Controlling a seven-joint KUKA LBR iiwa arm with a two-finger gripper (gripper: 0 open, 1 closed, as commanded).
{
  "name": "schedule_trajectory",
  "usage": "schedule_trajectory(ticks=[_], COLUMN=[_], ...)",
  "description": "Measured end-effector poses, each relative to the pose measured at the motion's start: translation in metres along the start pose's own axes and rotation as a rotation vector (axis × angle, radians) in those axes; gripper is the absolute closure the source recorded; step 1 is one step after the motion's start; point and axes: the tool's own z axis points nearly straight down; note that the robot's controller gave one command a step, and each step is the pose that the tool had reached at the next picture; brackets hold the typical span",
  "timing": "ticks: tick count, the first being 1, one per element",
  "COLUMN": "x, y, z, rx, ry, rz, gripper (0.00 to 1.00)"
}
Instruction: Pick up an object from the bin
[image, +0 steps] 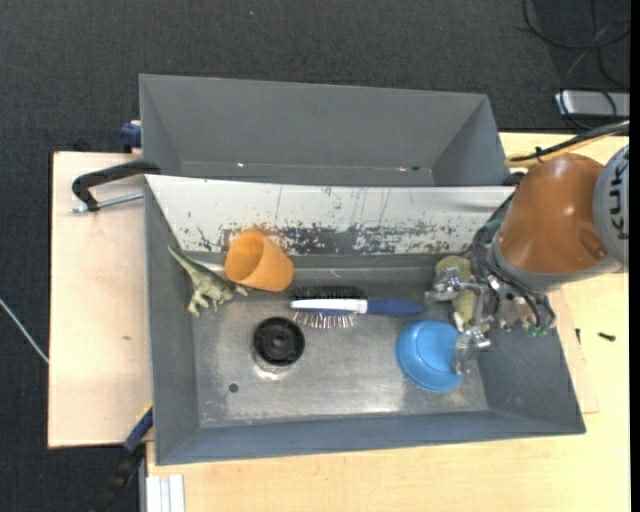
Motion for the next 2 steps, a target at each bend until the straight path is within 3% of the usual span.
schedule_trajectory(ticks=[1, 2], x=[-0.019, -0.008], y=[0.02, -0.02], z=[0.006, -0.046], rx=[0.013, 0.002], ry=[0.001, 0.004], rz=[0.118, 0.114], gripper=[0.0, 0.0])
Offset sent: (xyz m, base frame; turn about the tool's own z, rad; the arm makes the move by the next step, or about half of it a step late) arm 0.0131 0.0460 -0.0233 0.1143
